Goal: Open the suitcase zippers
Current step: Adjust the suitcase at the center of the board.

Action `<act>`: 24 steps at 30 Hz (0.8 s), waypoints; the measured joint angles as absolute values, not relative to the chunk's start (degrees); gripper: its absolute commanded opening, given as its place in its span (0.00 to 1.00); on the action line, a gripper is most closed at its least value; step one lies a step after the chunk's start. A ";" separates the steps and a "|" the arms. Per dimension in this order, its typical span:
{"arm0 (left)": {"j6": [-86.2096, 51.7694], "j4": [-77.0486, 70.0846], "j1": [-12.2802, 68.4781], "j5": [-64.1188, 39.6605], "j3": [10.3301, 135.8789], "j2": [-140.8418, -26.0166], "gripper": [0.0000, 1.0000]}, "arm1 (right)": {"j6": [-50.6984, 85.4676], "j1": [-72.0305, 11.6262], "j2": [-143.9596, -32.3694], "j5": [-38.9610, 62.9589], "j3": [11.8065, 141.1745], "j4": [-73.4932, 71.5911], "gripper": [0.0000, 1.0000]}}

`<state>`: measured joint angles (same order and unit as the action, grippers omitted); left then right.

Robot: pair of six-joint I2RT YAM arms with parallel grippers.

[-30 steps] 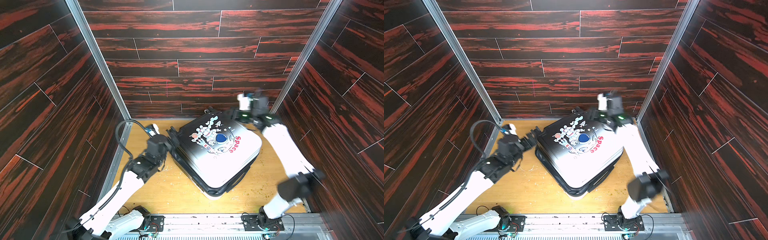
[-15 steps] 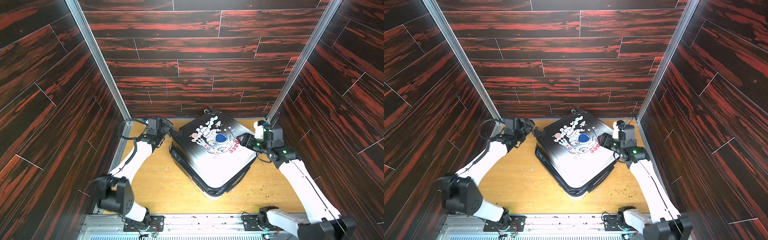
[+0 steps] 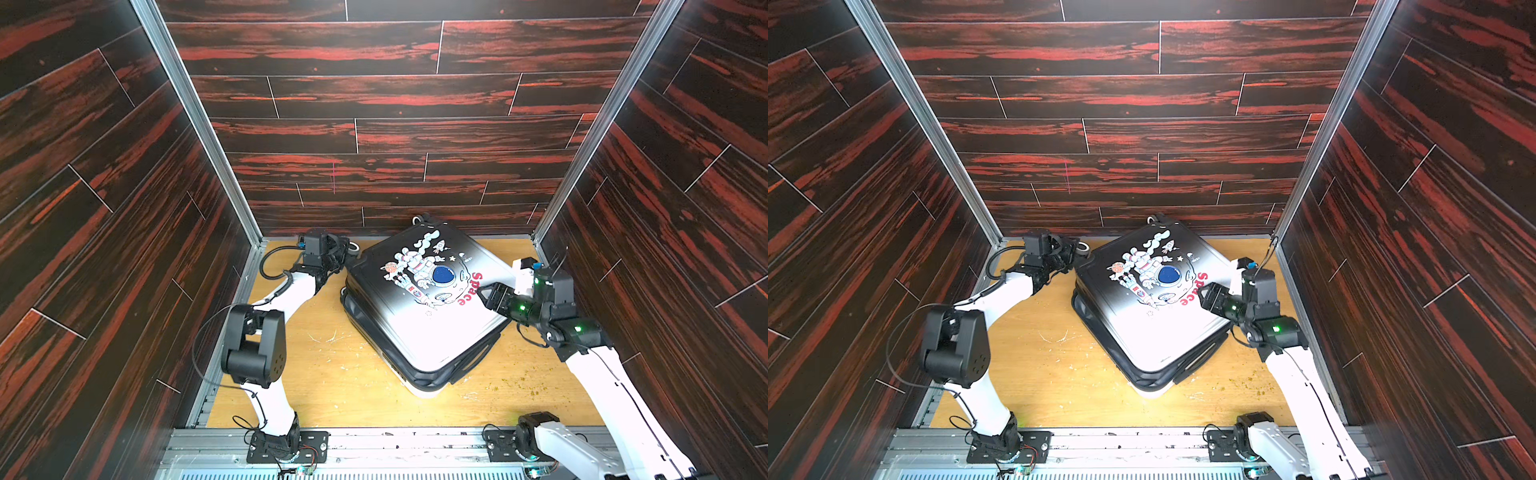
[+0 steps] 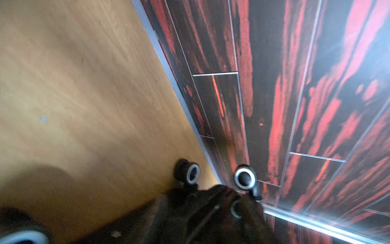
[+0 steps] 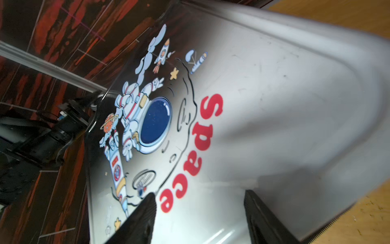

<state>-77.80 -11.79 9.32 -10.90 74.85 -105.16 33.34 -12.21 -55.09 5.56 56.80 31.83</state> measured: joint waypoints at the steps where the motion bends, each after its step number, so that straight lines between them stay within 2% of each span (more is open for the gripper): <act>1: -77.89 -13.23 9.32 -11.05 74.48 -105.41 0.22 | 34.26 -12.01 -54.85 3.81 56.84 31.83 0.69; 3: -77.95 -15.40 9.39 -11.00 73.12 -105.06 0.13 | 36.27 -11.33 -54.52 0.56 56.84 31.94 0.69; 5: -77.93 -16.73 9.45 -10.52 71.90 -104.51 0.09 | 38.57 -10.46 -53.98 -4.03 56.75 32.64 0.68; 9: -78.04 -16.58 9.45 -9.47 70.11 -102.94 0.04 | 44.80 -9.61 -51.48 -15.05 54.61 40.51 0.48; 12: -78.00 -16.19 9.58 -8.73 69.12 -101.47 0.01 | 48.99 -9.56 -51.75 -19.86 53.47 45.58 0.43; 19: -77.73 -14.24 9.87 -4.86 64.29 -95.39 0.00 | 47.00 -9.28 -60.07 -12.80 50.00 42.41 0.43; 24: -77.45 -10.63 8.97 -0.01 58.78 -85.58 0.00 | 42.92 -7.57 -73.08 -6.98 58.28 39.81 0.51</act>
